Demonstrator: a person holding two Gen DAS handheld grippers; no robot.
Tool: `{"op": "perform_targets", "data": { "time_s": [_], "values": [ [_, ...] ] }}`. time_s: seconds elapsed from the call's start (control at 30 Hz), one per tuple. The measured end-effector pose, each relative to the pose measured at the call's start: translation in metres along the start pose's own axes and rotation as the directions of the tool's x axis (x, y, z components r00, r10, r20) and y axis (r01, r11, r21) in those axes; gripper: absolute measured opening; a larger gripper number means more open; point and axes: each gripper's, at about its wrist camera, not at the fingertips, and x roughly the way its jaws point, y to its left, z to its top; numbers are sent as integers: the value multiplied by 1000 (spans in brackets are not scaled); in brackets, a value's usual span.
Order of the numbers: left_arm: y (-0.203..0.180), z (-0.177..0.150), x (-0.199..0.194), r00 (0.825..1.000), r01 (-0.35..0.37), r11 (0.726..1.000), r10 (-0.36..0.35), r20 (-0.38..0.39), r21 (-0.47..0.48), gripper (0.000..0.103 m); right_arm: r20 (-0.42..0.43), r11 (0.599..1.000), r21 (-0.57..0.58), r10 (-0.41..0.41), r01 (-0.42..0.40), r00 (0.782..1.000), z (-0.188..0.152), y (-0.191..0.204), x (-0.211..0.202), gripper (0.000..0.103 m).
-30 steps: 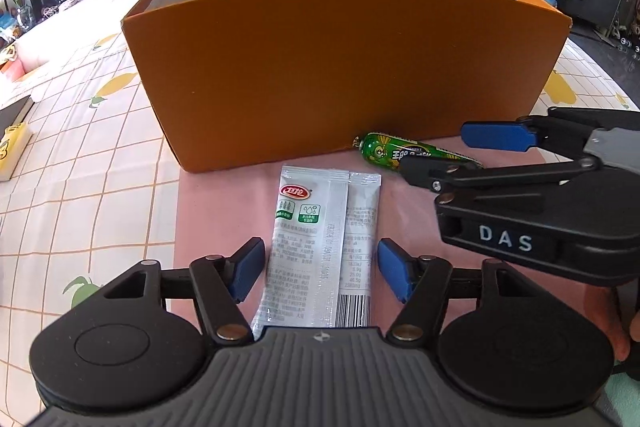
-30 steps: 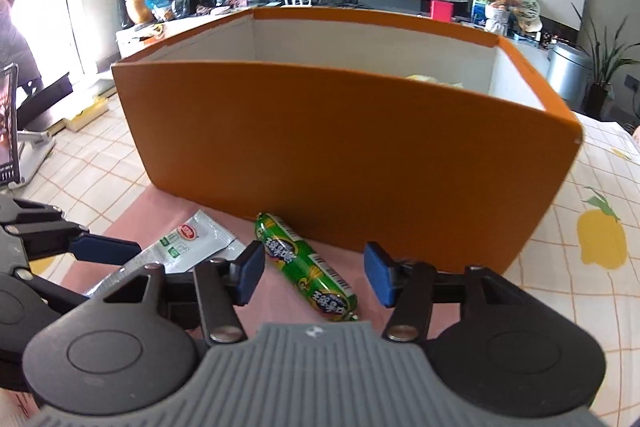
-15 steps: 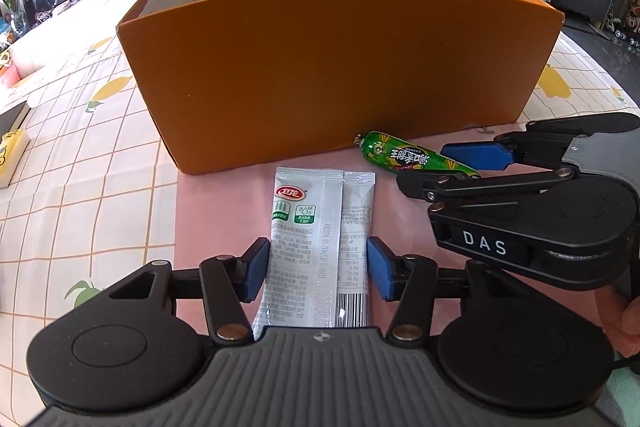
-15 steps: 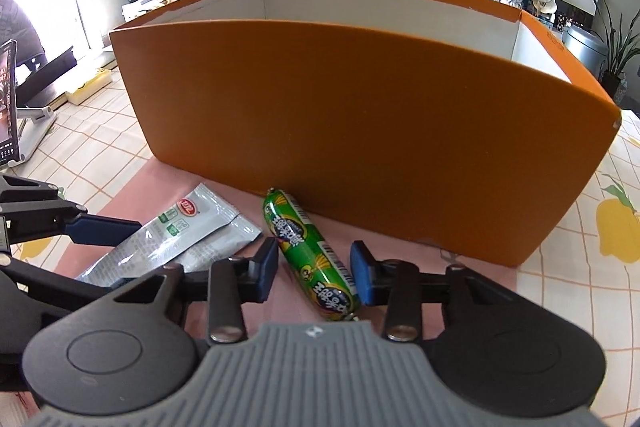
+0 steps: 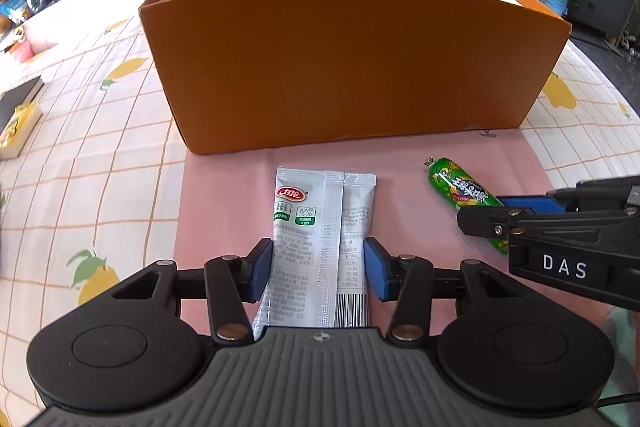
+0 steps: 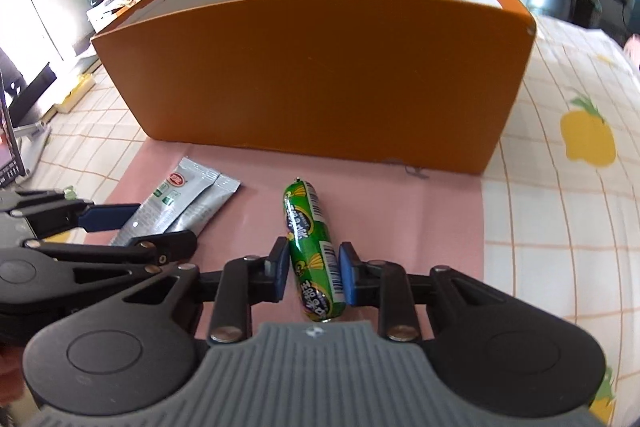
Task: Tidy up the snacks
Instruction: 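Lift the sachets and sausage stick with both grippers over the box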
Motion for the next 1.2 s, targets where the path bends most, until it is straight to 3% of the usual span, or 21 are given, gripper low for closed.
{"op": "perform_targets", "data": {
  "time_s": [0.37,0.73,0.97,1.2],
  "values": [
    [-7,-3,-53,996,3,999,0,94,-35,54,75,999,25,25,-27,997,-11,4,-48,21],
    [-26,20,-113,972,26,999,-21,236,-18,54,197,999,20,39,-44,980,-13,2,-122,21],
    [-33,58,-130,953,35,999,-38,300,17,54,269,999,-31,34,-26,962,15,2,-159,21],
    [-37,96,-129,942,60,997,-73,327,51,54,294,997,-71,10,12,956,60,-4,-170,21]
  ]
}}
